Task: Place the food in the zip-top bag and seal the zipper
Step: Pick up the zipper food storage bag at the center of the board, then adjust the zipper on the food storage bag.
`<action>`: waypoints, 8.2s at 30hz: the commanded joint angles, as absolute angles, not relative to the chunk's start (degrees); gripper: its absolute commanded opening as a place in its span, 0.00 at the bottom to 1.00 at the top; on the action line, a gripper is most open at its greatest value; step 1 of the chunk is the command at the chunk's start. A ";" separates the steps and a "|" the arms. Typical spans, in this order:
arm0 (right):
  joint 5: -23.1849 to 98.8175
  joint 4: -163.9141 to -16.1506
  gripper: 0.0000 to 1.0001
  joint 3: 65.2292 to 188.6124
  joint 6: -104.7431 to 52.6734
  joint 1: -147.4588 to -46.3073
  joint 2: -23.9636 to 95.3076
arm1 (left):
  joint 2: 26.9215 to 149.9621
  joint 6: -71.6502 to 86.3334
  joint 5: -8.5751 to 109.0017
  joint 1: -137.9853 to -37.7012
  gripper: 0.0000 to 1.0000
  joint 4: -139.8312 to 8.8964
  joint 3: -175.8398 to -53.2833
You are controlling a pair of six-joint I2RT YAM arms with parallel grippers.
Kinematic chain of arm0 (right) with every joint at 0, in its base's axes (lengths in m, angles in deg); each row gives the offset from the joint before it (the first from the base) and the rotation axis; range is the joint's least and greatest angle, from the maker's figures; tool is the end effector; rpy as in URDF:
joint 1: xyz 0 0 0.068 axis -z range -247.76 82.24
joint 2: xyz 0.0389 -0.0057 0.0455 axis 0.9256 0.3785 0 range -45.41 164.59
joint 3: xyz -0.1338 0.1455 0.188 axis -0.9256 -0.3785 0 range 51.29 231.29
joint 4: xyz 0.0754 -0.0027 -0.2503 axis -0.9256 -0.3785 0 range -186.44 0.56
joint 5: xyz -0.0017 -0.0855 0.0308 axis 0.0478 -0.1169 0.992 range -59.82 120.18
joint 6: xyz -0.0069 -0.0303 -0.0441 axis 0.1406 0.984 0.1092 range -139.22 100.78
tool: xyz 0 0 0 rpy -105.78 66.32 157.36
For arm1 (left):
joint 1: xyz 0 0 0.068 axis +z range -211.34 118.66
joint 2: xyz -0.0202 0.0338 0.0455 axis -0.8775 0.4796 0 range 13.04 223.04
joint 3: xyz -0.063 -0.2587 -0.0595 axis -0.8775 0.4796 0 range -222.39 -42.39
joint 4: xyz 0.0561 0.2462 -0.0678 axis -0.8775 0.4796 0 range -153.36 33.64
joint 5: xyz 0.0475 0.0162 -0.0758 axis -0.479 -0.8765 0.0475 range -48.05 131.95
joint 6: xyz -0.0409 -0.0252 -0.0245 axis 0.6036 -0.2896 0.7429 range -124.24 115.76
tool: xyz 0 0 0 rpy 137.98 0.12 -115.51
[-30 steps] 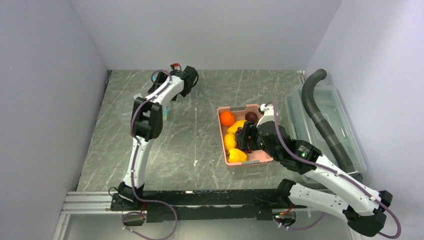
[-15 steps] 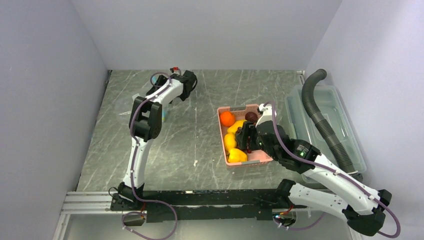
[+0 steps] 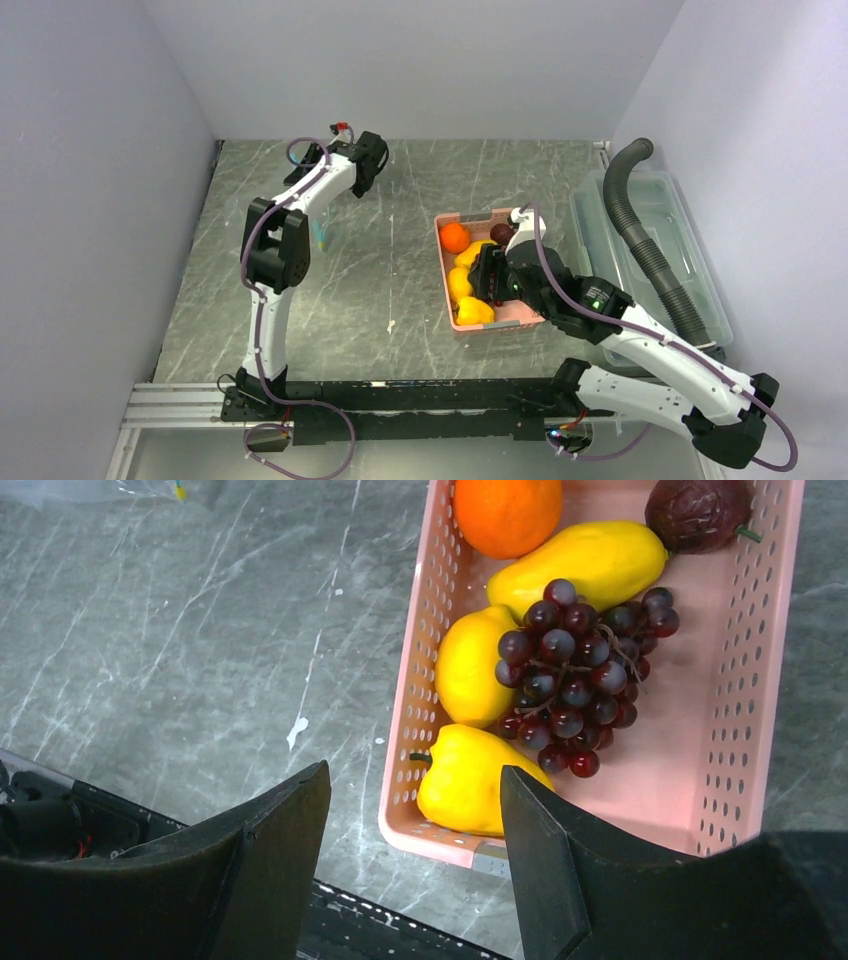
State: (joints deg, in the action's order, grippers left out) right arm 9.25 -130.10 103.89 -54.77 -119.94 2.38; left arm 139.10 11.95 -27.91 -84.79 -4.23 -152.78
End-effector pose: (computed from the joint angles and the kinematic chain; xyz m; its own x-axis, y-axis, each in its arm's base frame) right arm 0.1135 0.1254 0.3265 -0.6180 0.0896 -0.7811 -0.2472 0.9210 0.3012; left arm 0.4263 -0.1484 0.2353 -0.8255 0.2535 -0.5043 -0.3320 0.5044 0.7971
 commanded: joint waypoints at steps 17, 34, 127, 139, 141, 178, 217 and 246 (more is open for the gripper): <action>11.04 -127.41 0.67 102.73 -56.29 -120.14 1.55 | 135.60 30.52 -27.73 -85.07 0.56 11.48 -149.62; 12.00 -126.35 0.67 101.47 -56.75 -120.17 1.42 | 134.37 40.34 -22.99 -86.65 0.55 19.01 -142.55; -0.85 -97.87 0.43 127.82 -55.02 -132.40 50.39 | 87.35 25.76 31.34 -93.51 0.00 6.08 -118.89; -3.05 -100.82 0.00 128.49 -53.22 -132.66 47.35 | 83.85 20.61 31.71 -93.46 0.00 8.90 -124.40; -3.59 -102.19 0.00 128.90 -52.79 -132.71 46.74 | 83.65 19.66 30.60 -93.47 0.02 10.18 -125.41; 2.16 -115.71 0.00 140.80 -62.24 -132.71 51.65 | 70.60 17.43 30.31 -94.80 0.53 -1.94 -115.04; 2.26 -116.34 0.00 147.35 -66.51 -132.35 55.71 | 68.75 19.40 16.37 -96.46 0.35 -8.42 -108.28; 4.02 -113.42 0.00 140.34 -65.40 -130.45 51.61 | 73.06 18.15 8.73 -96.68 0.00 -5.27 -114.06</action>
State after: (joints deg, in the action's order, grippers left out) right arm 3.72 -115.48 141.74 -65.94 -131.33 55.38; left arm 73.04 19.09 13.35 -96.44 -6.46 -109.48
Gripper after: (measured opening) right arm 0.015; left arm 0.011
